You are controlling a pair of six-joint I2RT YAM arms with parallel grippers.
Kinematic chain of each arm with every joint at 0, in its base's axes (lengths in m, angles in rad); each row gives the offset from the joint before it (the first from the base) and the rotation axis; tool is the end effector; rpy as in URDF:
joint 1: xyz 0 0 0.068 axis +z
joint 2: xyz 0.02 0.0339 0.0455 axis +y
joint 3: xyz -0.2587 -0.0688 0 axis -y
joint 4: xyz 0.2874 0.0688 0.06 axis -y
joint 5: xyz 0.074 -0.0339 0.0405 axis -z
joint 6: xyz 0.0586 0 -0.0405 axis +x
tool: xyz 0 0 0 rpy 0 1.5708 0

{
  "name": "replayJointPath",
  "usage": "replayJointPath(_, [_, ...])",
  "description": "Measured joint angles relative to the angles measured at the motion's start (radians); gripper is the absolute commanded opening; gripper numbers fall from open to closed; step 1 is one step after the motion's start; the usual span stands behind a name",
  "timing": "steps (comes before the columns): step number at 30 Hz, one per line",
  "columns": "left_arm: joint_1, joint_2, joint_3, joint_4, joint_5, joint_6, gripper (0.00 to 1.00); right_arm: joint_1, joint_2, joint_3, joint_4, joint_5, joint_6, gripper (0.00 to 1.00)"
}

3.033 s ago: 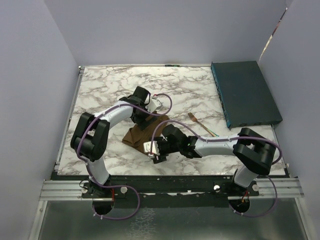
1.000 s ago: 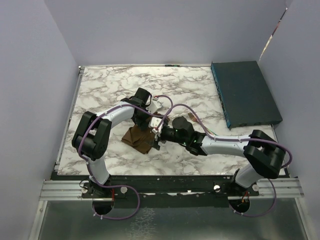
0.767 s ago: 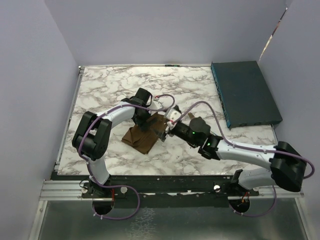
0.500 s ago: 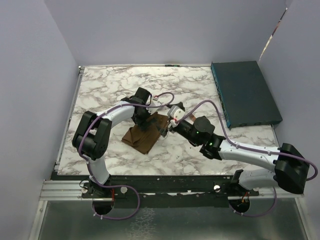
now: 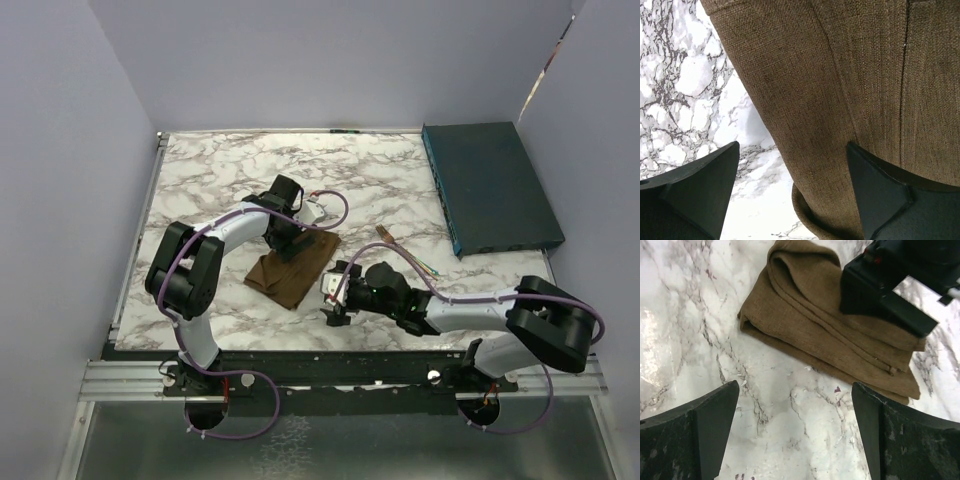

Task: Fold the napkin into a case and place the utensils inside
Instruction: Insert the napkin into the napkin holder.

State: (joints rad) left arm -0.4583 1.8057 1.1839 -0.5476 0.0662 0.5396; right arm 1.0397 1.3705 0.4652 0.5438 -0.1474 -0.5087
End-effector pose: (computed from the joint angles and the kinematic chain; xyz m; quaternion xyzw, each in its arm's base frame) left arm 0.3575 -0.1807 0.1245 0.4744 0.8568 -0.0243 0.2004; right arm 0.1529 0.2774 0.1313 -0.6036 0.5574 0.2072 0.5312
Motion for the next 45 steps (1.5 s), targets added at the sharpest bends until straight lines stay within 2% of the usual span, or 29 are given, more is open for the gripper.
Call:
replayJointPath(7, [0.000,0.014,0.014,-0.017,0.021,0.007,0.89,0.002,0.202,0.079,0.067,-0.030,-0.097,0.97])
replayJointPath(17, [0.000,0.025,0.029,-0.032,0.023,0.009,0.88,0.045,0.369,0.222,0.087,-0.113,-0.206,0.87])
replayJointPath(21, [0.000,0.026,0.031,-0.034,0.023,0.018,0.88,0.052,0.383,0.230,0.051,-0.159,-0.211,0.78])
replayJointPath(25, [0.000,0.028,0.034,-0.036,0.023,0.022,0.88,0.055,0.421,0.248,0.039,-0.188,-0.209,0.66])
replayJointPath(34, [-0.005,0.032,0.038,-0.042,0.016,0.022,0.88,0.055,0.519,0.263,0.191,-0.196,-0.189,0.48])
replayJointPath(40, [-0.011,0.032,0.038,-0.042,0.008,0.028,0.88,0.059,0.558,0.236,0.311,-0.162,-0.168,0.39])
replayJointPath(45, [-0.018,0.032,0.040,-0.044,-0.003,0.041,0.88,0.063,0.562,0.209,0.355,-0.127,-0.146,0.39])
